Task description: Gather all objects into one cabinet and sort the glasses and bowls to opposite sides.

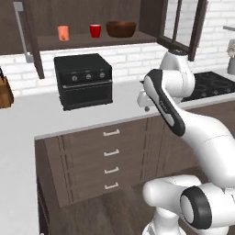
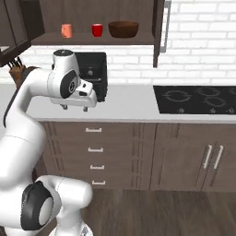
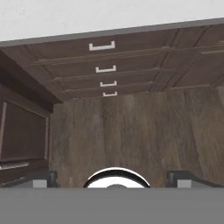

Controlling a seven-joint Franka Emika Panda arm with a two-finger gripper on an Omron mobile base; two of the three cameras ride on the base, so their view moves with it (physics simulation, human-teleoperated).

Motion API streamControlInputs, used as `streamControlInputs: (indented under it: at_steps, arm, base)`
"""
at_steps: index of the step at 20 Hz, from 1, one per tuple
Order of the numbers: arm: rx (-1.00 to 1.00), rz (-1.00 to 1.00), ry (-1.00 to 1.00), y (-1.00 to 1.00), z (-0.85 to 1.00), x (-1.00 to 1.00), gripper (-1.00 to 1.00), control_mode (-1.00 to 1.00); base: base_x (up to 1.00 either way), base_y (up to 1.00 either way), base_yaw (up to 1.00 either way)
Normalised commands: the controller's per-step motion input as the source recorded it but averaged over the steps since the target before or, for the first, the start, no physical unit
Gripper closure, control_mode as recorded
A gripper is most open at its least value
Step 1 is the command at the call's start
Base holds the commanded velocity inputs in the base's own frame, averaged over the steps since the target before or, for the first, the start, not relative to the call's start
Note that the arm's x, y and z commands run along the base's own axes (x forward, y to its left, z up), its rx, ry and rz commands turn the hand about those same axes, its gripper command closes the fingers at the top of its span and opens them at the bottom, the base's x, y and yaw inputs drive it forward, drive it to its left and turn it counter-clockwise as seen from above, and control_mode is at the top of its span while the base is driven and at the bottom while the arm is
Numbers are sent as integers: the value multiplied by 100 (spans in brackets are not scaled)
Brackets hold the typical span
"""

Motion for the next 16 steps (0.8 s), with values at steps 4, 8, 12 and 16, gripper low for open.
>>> streamControlInputs:
  at_steps: [4, 8, 12, 16]
  arm:
    - [0, 0, 0, 0, 0, 0, -100, 100]
    - [0, 0, 0, 0, 0, 0, -100, 100]
    - [0, 0, 0, 0, 0, 0, -100, 100]
    - [0, 0, 0, 0, 0, 0, -100, 100]
  base:
    - [-38, -1, 26]
    - [-64, -20, 77]
    - [-58, -20, 88]
    - [-60, -25, 99]
